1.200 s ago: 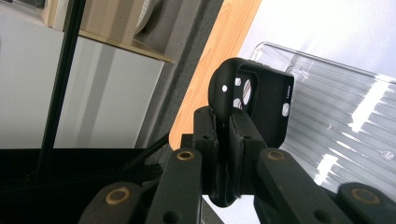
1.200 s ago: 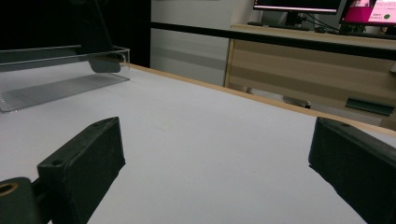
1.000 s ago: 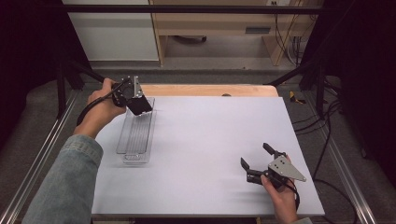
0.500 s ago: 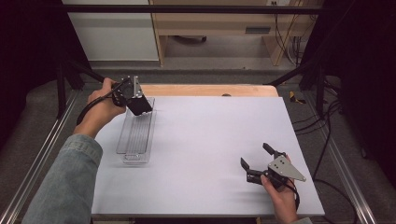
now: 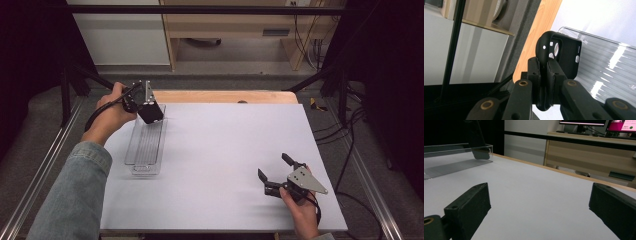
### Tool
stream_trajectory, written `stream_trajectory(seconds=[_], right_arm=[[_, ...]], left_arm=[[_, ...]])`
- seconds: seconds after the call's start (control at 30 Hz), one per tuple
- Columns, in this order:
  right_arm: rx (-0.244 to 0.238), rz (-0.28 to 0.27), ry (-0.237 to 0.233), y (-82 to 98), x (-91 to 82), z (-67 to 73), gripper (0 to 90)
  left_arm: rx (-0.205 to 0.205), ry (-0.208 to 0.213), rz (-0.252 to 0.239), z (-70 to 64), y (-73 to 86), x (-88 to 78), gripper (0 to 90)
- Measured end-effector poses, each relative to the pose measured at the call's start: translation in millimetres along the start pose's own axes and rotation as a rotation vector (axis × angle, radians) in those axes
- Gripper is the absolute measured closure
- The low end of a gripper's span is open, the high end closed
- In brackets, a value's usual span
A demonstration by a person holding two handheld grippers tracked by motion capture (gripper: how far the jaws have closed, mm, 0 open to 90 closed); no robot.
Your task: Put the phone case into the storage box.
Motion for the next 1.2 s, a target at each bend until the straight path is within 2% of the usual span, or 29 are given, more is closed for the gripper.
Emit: stream_trajectory(seconds=[0.13, 0.47, 0.6, 0.77, 0.83, 1.1, 1.2], right_arm=[[0.003, 0.002, -0.001, 0.4, 0.2, 0.7, 4.0], [0.005, 0.011, -0.002, 2.7, 1.3, 0.3, 4.0], [0.007, 0.014, -0.001, 3.5, 1.9, 0.2, 4.0], [0.009, 0.018, -0.002, 4.4, 2.1, 0.3, 4.0], [0.009, 0.018, -0.001, 4.5, 2.2, 0.2, 4.0], [0.008, 0.022, -0.002, 5.5, 3.0, 0.5, 4.0], [0.008, 0.022, -0.001, 5.7, 2.9, -0.1, 3.9]], left_arm=[[0.023, -0.005, 0.003, 3.3, -2.7, 2.3, 81.9], [0.003, -0.016, -0.043, 15.1, -8.7, 13.2, 80.6], [0.012, -0.011, -0.05, 17.4, -11.5, 17.0, 79.8], [0.006, -0.028, -0.052, 23.0, -11.7, 21.1, 77.1], [-0.01, -0.042, -0.055, 26.4, -10.2, 22.3, 76.0], [-0.061, -0.115, -0.048, 39.6, -3.4, 22.6, 57.3], [-0.102, -0.142, -0.058, 43.7, -1.4, 21.8, 49.7]])
Point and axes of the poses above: each handheld gripper's, and its own axes: x roughly forward along the jaws, y roughly out of its underside, z roughly to its left, the point moved 9 cm from there along x, roughly forward along the jaws, and after that the axes turned 10 degrees about y, right-handed, at the moved point
